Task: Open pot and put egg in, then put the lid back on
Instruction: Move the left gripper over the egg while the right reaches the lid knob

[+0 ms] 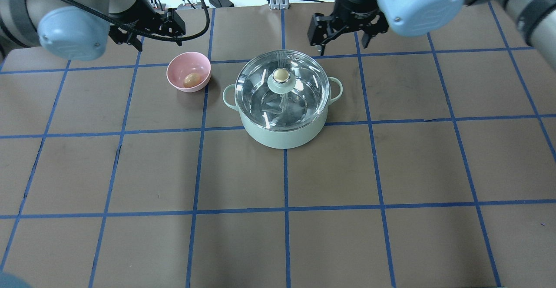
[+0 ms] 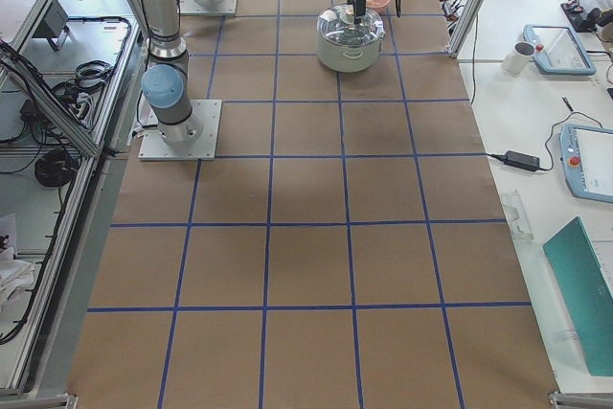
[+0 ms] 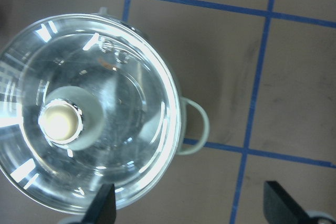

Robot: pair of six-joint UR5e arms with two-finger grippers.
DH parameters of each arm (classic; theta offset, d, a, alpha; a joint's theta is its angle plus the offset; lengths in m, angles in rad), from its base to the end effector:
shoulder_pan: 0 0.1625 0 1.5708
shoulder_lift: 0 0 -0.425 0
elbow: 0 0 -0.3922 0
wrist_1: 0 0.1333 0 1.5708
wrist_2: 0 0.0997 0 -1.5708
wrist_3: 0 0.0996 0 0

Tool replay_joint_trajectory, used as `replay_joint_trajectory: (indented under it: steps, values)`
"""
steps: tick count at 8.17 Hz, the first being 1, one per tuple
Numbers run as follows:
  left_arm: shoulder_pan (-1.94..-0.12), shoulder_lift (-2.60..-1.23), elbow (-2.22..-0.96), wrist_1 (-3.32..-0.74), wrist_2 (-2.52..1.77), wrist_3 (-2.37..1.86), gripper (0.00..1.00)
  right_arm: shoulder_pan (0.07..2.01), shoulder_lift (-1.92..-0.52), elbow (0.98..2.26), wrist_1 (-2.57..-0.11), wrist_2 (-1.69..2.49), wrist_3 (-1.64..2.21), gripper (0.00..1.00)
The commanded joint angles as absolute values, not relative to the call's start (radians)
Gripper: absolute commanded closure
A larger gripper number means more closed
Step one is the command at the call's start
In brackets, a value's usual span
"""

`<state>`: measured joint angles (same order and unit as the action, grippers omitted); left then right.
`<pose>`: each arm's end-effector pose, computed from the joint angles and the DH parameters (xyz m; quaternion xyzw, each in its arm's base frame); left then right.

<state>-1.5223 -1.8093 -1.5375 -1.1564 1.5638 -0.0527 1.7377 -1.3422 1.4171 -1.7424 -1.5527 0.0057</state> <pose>-0.1046 -0.6084 0.4188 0.0499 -0.9933 0.1044 0.0037 0.2323 -0.5655 0.4576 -0.0809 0.9955 -0.0474 0.0132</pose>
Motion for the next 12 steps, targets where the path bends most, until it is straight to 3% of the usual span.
replay_joint_trajectory:
  steps: [1,4,7,12]
  values:
    - [-1.522,-1.998,-1.545,-0.933,1.575,-0.032,0.0,1.845,-1.224,1.328,-1.816,-1.504,0.064,0.0]
    - [-1.522,-2.1,-1.546,-0.823,1.578,0.031,0.0,1.928,-1.134,1.335,-1.894,-1.476,0.156,0.0]
    - [-1.519,-2.146,-1.543,-0.787,1.571,0.032,0.0,1.928,-1.132,1.413,-1.887,-1.53,0.13,0.0]
    - [-1.5,-2.177,-1.546,-0.766,1.563,0.035,0.02,1.928,-1.129,1.396,-1.888,-1.557,0.133,0.04]
